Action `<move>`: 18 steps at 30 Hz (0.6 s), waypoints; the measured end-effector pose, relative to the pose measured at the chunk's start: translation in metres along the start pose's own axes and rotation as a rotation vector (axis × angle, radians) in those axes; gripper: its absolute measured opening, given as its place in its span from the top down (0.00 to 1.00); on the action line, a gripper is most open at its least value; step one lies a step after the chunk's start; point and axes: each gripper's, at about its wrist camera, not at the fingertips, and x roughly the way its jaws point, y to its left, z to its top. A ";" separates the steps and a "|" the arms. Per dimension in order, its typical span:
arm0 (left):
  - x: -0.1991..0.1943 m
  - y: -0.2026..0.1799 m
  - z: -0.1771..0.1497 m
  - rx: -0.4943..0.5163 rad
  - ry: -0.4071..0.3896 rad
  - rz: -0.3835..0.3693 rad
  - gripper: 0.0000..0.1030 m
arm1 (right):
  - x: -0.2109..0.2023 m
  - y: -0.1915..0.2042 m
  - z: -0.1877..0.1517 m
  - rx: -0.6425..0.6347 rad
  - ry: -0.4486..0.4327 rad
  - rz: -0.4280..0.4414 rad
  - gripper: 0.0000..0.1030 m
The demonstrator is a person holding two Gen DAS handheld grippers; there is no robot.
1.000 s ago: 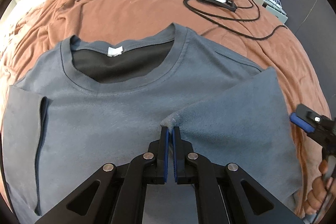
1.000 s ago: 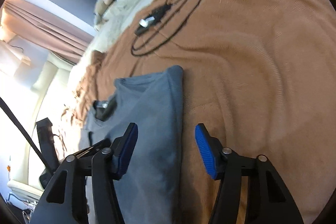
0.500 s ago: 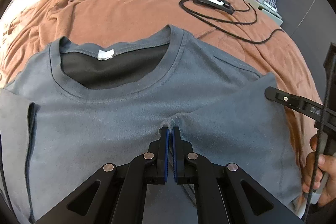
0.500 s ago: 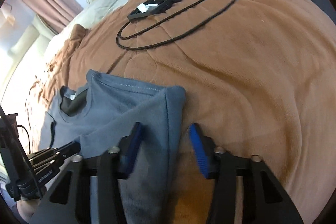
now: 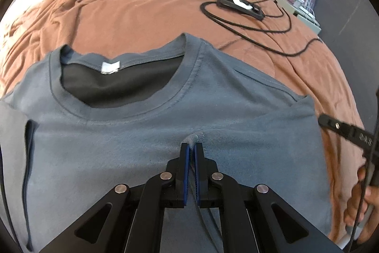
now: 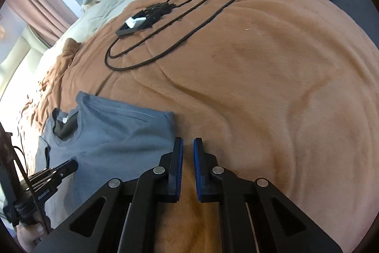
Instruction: Fold small clothes
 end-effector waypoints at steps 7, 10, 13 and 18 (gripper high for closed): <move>-0.028 0.007 -0.022 -0.055 0.022 -0.066 0.73 | -0.046 0.023 -0.035 -0.096 -0.026 0.036 0.49; -0.039 0.002 -0.036 -0.052 0.026 -0.078 0.69 | -0.061 0.032 -0.053 -0.120 -0.013 0.039 0.49; -0.049 -0.003 -0.050 -0.057 0.035 -0.108 0.69 | -0.068 0.031 -0.073 -0.097 0.007 0.061 0.49; -0.059 -0.016 -0.074 -0.035 0.055 -0.139 0.69 | -0.075 0.027 -0.098 -0.060 0.036 0.086 0.49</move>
